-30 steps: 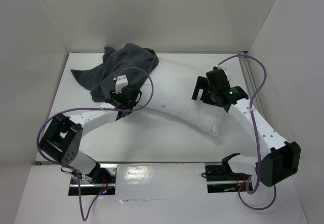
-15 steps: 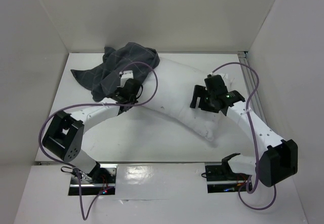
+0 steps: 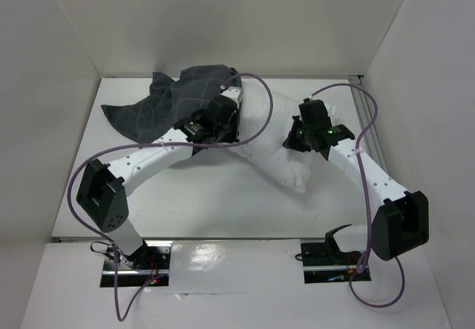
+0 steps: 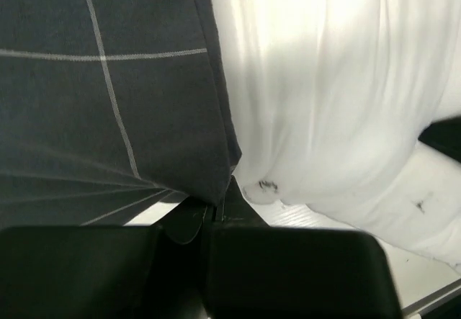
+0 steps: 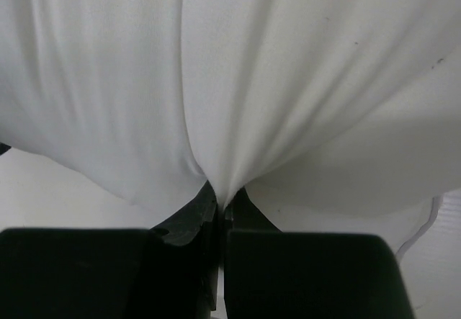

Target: Put the pillow into the pillowcase

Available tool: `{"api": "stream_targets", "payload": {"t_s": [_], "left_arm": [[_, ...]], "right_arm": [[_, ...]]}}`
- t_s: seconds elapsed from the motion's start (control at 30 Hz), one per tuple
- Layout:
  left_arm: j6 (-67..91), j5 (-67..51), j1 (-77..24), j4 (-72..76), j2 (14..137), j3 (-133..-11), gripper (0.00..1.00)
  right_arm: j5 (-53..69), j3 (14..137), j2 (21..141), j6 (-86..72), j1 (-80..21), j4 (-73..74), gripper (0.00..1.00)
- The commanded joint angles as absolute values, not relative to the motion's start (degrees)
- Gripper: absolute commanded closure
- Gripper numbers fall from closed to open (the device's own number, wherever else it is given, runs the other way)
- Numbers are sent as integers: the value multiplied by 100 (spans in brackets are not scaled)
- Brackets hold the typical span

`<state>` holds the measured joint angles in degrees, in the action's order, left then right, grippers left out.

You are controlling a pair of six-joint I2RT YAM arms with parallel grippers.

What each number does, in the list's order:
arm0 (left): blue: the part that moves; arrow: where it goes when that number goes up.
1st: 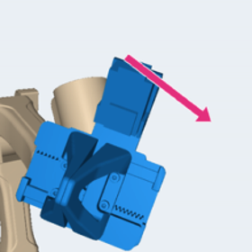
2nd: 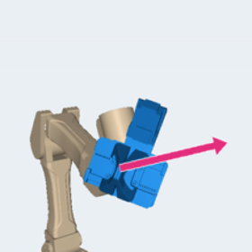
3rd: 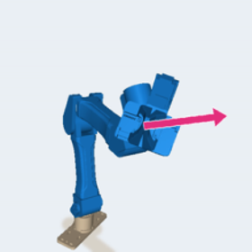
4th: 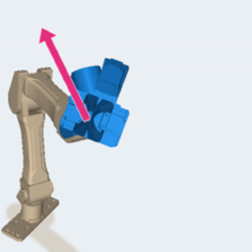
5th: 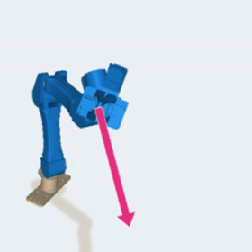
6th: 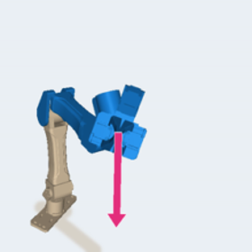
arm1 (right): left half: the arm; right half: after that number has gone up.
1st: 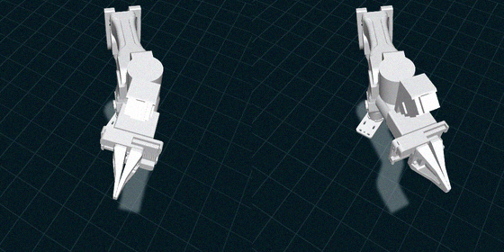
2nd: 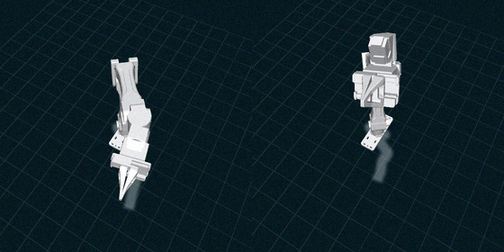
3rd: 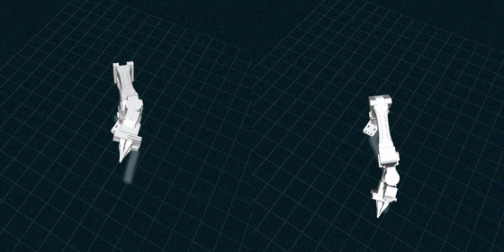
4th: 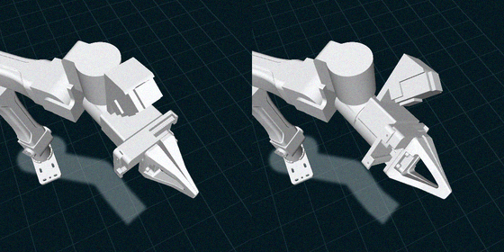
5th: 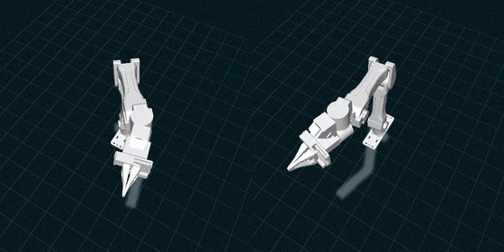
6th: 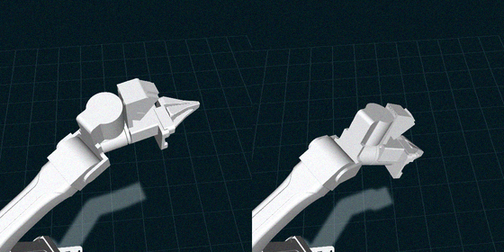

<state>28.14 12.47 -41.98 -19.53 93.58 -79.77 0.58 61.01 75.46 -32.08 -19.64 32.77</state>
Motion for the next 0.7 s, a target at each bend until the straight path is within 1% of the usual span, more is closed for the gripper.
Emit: {"api": "stream_targets", "payload": {"t_s": [0.0, 0.17, 0.2, 0.3, 0.37, 0.47, 0.53, 0.6, 0.67], "left_arm": [[2787, -395, -4140, -1397, 9640, -8831, 100], [2444, -561, -4069, -2257, 9992, -10349, 100], [2382, -623, -4069, -2555, 9993, -10536, 100], [2382, -1010, -4069, -2978, 9801, -10959, 100], [2451, -1229, -4069, -3199, 9494, -10960, 100], [2750, -1476, -4200, -3304, 8668, -10417, 100], [3031, -1529, -4411, -3305, 8064, -9854, 100], [3312, -1599, -4630, -3409, 7753, -9459, 100], [3480, -1504, -4789, -3480, 7403, -9396, 100]], "right_arm": [[773, 6468, 7603, -3472, -2145, 2109, 100], [273, 7214, 7445, -2981, -2145, 2531, 100], [212, 7599, 7331, -2901, -2145, 2801, 100], [-61, 8198, 7059, -2593, -2145, 3468, 100], [-289, 8542, 6865, -2540, -2145, 3778, 100], [-474, 8596, 6400, -2470, -2145, 4393, 100], [-545, 8351, 6031, -2470, -2145, 4822, 100], [-545, 8218, 5689, -2575, -2145, 5088, 100], [-379, 8165, 5512, -2636, -2145, 5457, 100]]}}
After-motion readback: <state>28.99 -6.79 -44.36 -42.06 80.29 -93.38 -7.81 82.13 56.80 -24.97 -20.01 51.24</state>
